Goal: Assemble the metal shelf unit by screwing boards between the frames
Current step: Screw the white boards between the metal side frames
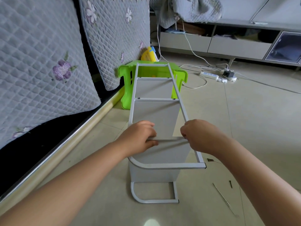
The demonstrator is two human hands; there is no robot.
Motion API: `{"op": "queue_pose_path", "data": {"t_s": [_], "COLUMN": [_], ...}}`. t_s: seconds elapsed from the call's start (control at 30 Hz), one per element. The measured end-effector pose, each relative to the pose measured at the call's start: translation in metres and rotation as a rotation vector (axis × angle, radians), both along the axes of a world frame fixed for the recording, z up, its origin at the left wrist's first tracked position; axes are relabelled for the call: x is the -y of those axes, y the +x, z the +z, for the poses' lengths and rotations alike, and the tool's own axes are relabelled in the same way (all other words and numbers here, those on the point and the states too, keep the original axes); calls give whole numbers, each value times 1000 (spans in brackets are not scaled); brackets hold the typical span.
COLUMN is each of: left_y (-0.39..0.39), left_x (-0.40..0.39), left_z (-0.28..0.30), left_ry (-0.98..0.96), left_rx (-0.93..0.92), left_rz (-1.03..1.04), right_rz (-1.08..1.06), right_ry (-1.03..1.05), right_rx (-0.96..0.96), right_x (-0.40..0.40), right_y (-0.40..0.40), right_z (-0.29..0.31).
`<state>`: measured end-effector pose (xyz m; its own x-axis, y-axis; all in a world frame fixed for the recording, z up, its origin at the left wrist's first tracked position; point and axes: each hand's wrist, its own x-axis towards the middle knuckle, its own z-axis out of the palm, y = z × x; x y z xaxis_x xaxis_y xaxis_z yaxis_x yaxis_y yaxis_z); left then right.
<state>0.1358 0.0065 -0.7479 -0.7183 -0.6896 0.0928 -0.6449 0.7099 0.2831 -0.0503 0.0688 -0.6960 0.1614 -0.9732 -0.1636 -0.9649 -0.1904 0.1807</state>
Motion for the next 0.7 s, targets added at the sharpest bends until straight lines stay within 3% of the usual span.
{"op": "queue_pose_path", "data": {"t_s": [0.7], "left_y": [-1], "left_x": [-5], "left_z": [1], "left_ry": [-28], "left_rx": [-6], "left_rz": [0], "right_rz": [-72], "right_ry": [16], "right_rx": [-110], "right_x": [-3], "right_y": [5], "right_z": [-5]}}
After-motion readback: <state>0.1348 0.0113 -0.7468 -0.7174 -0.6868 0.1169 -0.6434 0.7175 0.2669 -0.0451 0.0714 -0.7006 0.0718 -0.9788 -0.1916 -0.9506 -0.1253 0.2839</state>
